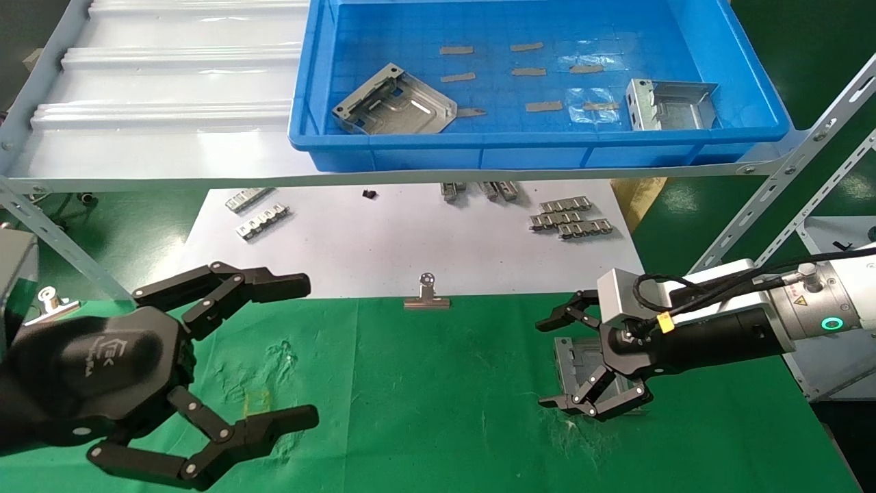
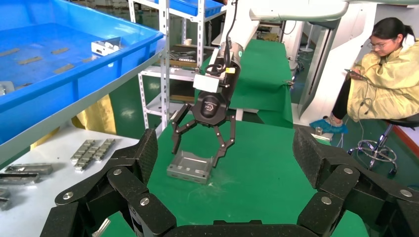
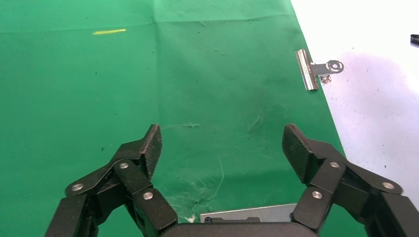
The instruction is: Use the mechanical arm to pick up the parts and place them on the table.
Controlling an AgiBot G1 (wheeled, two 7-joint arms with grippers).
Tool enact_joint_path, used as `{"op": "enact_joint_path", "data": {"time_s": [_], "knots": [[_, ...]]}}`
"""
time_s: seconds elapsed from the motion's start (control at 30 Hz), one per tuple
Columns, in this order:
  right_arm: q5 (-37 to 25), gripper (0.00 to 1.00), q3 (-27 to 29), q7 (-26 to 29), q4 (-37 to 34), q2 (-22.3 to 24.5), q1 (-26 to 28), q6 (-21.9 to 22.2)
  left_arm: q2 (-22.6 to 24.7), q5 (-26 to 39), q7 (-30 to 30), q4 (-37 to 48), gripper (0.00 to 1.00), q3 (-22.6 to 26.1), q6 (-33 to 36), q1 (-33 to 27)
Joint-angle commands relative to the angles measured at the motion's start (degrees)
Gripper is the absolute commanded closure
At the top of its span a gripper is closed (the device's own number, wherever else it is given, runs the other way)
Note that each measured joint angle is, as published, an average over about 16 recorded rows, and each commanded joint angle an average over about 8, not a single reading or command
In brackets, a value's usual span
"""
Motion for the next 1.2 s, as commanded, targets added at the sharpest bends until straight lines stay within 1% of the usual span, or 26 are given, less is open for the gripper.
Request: {"op": "enact_joint_path", "data": {"time_s": [0.03,1.2], "knots": [[-0.4,0.0,-0.2,-0.1,-0.1,-0.2,0.1,0.1,0.0,0.0,0.0,0.0,0.0,0.0,0.0,0.0],[7.9,0.0,31.3,19.8,35.7,12.4,-24.0,3.9,0.0,0.0,0.0,0.0,0.0,0.0,0.0,0.0]]}}
